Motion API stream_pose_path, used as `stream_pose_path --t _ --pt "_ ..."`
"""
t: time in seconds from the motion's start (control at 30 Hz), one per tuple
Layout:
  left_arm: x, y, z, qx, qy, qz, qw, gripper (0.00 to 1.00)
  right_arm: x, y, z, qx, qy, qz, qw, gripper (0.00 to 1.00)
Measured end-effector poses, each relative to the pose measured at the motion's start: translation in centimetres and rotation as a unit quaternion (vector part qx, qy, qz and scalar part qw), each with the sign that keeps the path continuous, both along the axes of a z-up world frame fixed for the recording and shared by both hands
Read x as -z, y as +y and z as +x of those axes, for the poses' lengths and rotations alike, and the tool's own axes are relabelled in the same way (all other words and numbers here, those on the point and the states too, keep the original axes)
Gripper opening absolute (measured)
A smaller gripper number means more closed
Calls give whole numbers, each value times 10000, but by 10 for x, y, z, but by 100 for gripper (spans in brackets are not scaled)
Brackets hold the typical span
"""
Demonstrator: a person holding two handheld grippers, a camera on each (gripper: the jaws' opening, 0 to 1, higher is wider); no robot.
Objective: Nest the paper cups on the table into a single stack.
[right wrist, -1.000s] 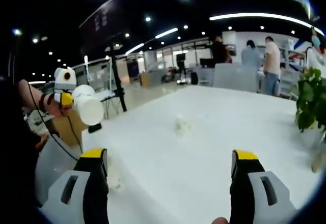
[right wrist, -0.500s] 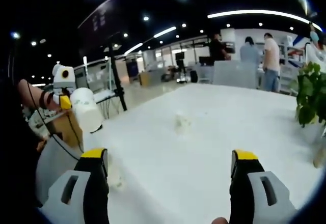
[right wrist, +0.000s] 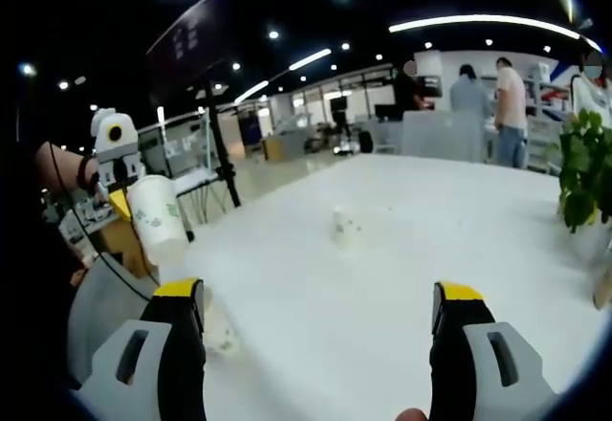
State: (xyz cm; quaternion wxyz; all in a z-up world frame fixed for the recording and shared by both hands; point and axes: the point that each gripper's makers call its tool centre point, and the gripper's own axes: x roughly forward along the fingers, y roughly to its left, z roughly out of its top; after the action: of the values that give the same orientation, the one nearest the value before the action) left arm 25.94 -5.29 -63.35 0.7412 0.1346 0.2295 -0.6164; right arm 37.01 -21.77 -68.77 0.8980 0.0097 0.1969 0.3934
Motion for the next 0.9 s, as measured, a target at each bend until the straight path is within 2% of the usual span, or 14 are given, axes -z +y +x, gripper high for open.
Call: stream_pose_path --t 0.17,0.27,0.4,0.53,0.63,0.9 --pt "2 -3 -1 289 -260 338 9987 0 4 2 0 -2 43 23 10000 98" --pt "6 -3 -1 545 -455 653 9953 0 5 2 0 -5 47 33 10000 98" --pt "7 -5 -3 762 -573 864 9917 0 6 2 0 3 62 40 10000 97" --pt "7 -6 -5 877 -552 1000 9896 0 7 1 0 11 53 52 10000 97" --pt "9 -4 -7 1055 -669 1218 9847 0 7 1 0 32 68 72 9999 97" --pt "14 0 -8 1223 -604 1486 9794 0 7 4 -3 34 59 137 9999 97"
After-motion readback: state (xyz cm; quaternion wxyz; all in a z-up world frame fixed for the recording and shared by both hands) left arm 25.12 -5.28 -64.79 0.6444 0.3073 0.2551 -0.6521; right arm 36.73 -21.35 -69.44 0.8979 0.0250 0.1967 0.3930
